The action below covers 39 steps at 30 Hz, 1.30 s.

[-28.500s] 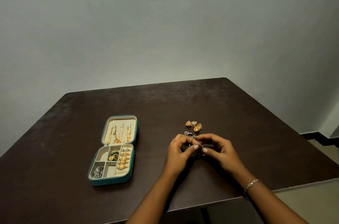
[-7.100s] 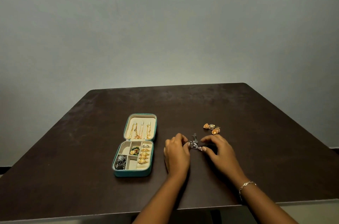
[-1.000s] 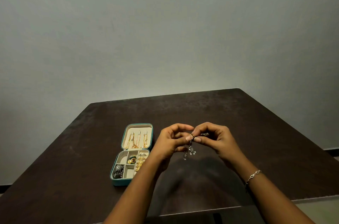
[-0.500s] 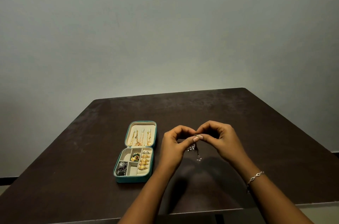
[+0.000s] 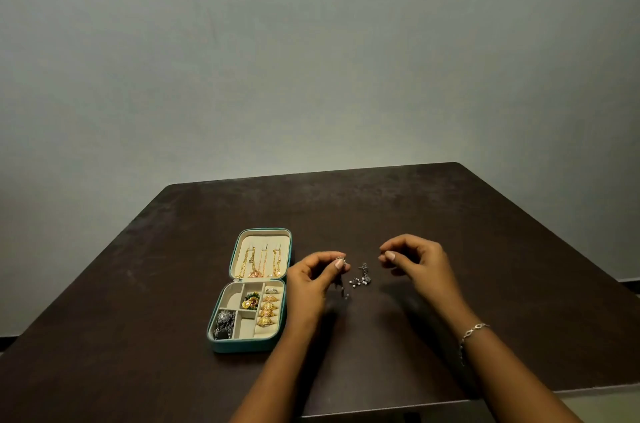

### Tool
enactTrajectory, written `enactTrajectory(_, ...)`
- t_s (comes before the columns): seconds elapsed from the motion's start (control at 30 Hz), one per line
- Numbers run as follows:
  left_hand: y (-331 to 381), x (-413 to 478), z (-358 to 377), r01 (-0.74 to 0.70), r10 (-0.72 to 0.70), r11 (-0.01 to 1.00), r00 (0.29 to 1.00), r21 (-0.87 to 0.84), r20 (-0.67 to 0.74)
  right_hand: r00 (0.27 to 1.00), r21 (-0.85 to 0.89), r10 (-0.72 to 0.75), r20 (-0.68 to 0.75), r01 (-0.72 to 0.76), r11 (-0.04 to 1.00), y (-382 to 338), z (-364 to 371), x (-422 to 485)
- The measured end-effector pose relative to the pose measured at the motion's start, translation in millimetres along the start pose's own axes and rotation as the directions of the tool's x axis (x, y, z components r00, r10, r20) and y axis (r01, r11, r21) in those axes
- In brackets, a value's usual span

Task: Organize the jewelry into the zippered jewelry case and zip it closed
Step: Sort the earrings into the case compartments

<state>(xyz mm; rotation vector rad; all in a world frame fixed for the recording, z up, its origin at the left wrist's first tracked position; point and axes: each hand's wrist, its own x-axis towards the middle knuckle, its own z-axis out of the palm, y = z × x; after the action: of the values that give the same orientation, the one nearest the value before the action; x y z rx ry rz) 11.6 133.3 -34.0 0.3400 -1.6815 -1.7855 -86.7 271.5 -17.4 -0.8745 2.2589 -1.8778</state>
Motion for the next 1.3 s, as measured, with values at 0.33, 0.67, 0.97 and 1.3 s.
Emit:
enactTrajectory(0.33,-38,0,-3,0.114,-0.119,0.991,0.988,-0.064,-0.096,0.997,-0.432,-0.004,0.083,0.039,0.901,28,29,21)
enactTrajectory(0.67,-44,2,-5,0.112,-0.121,0.989,0.987,-0.094,-0.103,0.990,-0.586,0.004,0.144,0.082,0.806,39,33,27)
enactTrajectory(0.97,-42,0,-6,0.106,-0.108,0.994,0.990,-0.027,-0.087,0.993,-0.366,-0.005,0.120,0.049,0.929,22,20,23)
enactTrajectory(1.3,-3,6,2,0.106,-0.112,0.990,0.992,-0.090,-0.057,0.986,-0.321,-0.053,0.155,0.101,0.942,-17,4,19)
